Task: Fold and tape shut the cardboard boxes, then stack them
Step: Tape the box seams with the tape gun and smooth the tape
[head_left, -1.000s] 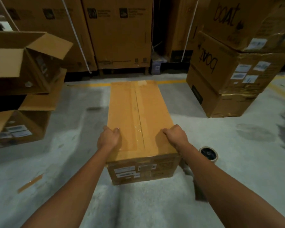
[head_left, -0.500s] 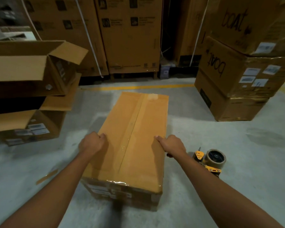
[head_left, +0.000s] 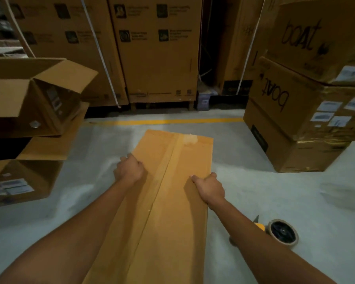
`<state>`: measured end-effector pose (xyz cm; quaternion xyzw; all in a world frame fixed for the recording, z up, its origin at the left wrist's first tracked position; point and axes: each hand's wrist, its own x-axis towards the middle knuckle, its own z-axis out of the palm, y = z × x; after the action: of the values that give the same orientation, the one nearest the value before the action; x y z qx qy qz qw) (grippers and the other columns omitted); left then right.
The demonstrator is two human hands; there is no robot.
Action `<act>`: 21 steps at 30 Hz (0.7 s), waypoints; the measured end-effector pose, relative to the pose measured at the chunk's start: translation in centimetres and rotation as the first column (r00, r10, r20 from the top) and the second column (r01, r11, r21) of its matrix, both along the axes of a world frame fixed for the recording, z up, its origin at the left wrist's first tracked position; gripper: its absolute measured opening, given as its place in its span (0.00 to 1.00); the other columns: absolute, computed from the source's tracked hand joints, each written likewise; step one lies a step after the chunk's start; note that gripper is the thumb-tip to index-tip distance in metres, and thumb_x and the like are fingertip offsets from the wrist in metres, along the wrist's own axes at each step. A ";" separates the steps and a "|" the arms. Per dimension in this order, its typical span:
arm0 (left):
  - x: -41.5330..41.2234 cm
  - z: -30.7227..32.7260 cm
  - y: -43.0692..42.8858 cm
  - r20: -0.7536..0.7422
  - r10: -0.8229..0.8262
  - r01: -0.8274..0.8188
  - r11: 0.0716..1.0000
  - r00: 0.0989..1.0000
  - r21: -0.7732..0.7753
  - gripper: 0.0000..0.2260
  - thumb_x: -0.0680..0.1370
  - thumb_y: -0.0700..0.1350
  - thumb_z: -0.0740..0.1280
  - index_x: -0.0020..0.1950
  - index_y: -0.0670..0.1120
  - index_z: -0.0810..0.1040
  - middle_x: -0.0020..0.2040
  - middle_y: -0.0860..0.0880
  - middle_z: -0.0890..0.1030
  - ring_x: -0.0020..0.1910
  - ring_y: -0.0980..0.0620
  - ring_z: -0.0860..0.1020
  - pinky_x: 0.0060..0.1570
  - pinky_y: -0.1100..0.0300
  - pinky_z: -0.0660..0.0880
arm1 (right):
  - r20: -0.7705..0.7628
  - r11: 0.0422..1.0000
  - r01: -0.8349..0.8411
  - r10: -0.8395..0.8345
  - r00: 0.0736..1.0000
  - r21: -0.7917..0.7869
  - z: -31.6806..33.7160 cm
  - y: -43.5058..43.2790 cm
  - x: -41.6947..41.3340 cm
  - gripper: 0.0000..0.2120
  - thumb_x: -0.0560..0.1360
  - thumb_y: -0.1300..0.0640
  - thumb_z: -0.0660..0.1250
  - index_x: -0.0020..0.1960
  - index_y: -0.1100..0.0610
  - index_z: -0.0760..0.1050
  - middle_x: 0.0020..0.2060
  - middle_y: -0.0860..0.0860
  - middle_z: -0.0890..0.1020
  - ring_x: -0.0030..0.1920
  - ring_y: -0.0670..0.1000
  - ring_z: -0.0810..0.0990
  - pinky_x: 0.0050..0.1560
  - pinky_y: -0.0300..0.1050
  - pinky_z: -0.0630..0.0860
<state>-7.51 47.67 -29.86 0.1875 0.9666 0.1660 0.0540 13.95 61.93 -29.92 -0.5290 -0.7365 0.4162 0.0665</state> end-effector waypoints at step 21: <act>12.2 -1.0 -0.2 -0.194 -0.382 0.357 0.921 0.903 -0.154 0.22 0.82 0.59 0.52 0.68 0.47 0.70 0.69 0.44 0.69 0.69 0.41 0.64 0.67 0.39 0.63 | 0.381 0.767 -0.368 0.175 0.908 0.525 2.7 1.6 5.7 0.34 0.75 0.31 0.60 0.69 0.56 0.70 0.69 0.61 0.69 0.70 0.64 0.66 0.66 0.62 0.67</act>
<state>4.73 47.45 -30.81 0.3812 0.9214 0.0748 -0.0125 19.60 63.57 -27.19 -0.4272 -0.8988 0.0857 0.0483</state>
